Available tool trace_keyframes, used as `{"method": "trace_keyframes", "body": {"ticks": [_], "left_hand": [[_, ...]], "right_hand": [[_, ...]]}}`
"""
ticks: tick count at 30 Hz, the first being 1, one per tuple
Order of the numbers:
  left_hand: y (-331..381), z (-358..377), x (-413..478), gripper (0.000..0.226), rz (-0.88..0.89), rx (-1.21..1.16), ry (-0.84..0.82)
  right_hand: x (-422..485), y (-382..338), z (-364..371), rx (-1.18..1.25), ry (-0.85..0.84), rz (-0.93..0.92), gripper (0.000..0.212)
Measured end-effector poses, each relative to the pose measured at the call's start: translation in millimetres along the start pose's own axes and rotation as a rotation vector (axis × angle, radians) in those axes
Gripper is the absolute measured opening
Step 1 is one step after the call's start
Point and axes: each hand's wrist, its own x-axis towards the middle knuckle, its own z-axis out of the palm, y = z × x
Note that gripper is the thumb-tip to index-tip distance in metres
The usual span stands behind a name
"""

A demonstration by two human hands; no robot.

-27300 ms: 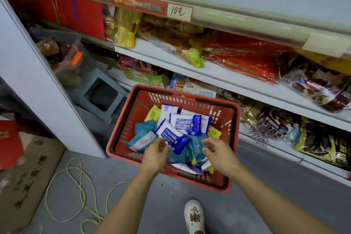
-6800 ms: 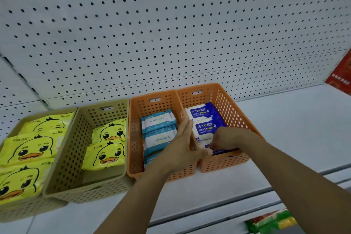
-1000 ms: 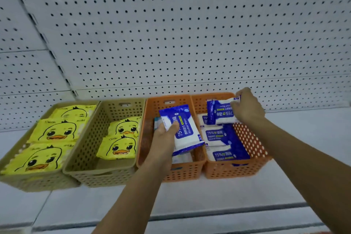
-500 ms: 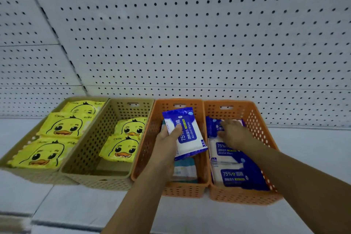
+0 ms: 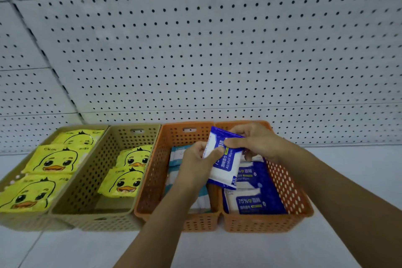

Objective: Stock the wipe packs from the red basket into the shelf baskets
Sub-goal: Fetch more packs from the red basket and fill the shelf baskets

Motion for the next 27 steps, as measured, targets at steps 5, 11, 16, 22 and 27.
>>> {"method": "trace_keyframes", "body": {"ticks": [5,11,16,22,27], "left_hand": [[-11,10,-6,0.029,0.061,0.247,-0.004],[-29,12,-11,0.071,-0.005,0.437,-0.149],[-31,11,-11,0.072,0.006,0.474,-0.126],[-34,12,-9,0.074,-0.006,0.493,-0.105],[-36,11,-9,0.074,-0.002,0.519,-0.109]], "right_hand": [[-7,20,-18,0.045,0.425,0.031,0.011],[-7,53,-2,0.041,0.561,0.246,0.033],[4,63,19,0.076,0.491,0.328,0.029],[-4,82,29,-1.015,0.244,0.268,0.063],[2,87,37,-0.889,-0.174,0.183,0.06]]}}
